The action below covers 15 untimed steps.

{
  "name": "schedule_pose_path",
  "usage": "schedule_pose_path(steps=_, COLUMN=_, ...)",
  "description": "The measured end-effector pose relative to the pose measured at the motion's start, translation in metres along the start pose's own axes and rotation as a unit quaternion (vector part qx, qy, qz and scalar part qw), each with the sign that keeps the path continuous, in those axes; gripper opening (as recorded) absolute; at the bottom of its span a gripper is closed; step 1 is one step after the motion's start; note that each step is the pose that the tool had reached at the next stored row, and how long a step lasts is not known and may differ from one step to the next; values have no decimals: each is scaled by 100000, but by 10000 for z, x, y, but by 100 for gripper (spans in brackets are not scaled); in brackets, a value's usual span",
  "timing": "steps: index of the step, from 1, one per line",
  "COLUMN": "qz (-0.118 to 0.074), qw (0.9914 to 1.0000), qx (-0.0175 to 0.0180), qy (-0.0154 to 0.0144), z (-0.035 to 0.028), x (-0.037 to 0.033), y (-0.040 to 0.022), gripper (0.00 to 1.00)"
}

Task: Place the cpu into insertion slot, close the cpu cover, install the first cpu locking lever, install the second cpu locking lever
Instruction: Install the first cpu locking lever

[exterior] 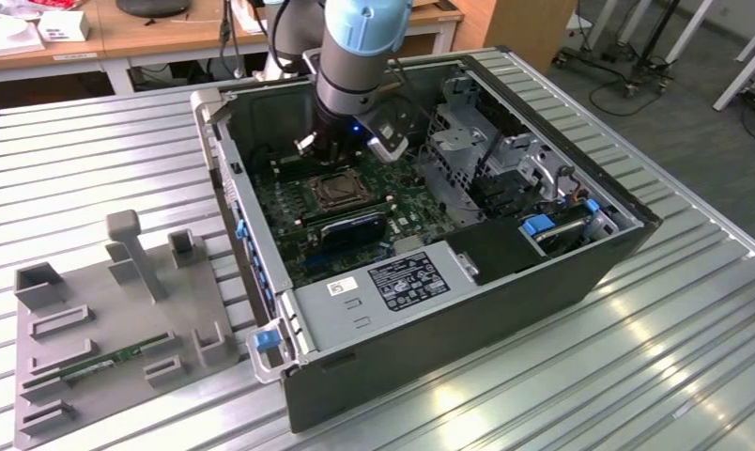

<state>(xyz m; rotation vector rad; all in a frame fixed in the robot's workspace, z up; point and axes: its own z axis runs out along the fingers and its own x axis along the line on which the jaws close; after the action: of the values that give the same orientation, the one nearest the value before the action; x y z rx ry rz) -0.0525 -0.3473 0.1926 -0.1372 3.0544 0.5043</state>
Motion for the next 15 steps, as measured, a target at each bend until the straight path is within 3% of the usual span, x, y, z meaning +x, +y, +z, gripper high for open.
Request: schedule_pose_path(steps=15, qz=-11, qw=100000, qx=19, qy=-5, z=17, x=-27, y=16, gripper=11)
